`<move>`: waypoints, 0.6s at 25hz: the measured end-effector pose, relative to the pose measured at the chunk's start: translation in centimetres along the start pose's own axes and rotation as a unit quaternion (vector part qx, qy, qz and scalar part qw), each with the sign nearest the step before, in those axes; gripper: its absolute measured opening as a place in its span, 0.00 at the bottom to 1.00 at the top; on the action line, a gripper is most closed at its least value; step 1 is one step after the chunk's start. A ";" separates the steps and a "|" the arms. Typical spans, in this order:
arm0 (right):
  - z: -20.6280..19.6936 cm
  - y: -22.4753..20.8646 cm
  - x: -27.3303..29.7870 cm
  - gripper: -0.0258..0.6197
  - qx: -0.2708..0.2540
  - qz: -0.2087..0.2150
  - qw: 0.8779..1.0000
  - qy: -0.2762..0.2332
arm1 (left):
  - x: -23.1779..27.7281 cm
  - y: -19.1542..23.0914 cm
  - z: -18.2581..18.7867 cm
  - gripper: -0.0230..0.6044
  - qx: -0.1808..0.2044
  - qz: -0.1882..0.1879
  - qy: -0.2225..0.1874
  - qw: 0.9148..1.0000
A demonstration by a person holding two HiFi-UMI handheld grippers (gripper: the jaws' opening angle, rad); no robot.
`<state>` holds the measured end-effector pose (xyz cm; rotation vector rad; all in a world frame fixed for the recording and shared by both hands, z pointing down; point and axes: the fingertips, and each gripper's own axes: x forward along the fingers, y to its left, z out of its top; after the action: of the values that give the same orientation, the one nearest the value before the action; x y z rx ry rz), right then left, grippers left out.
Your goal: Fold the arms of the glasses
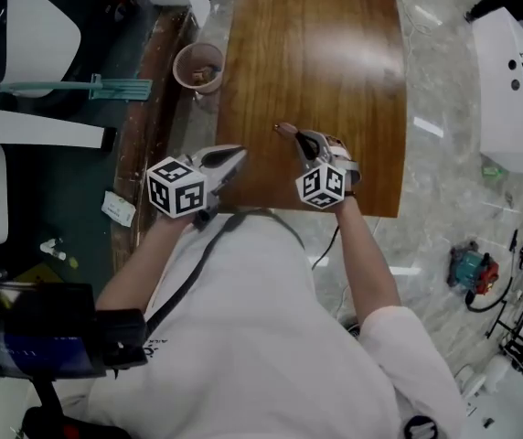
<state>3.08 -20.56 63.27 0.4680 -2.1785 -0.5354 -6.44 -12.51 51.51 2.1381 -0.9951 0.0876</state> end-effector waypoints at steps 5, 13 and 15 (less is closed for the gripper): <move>-1.0 1.5 2.9 0.09 -0.043 0.031 0.999 -0.003 | -0.9 0.8 -0.9 0.05 -0.018 0.033 -0.016 0.999; -1.6 1.9 5.2 0.09 -0.080 0.038 0.996 -0.022 | -2.5 2.3 -1.8 0.05 -0.037 0.081 -0.038 0.995; -1.5 2.1 5.6 0.09 -0.084 0.037 0.995 -0.026 | -2.6 2.5 -2.1 0.05 -0.038 0.085 -0.037 0.995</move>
<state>0.65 -21.92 68.71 0.2847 -2.1690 -0.6888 -9.40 -10.49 53.57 1.9971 -1.2039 0.0514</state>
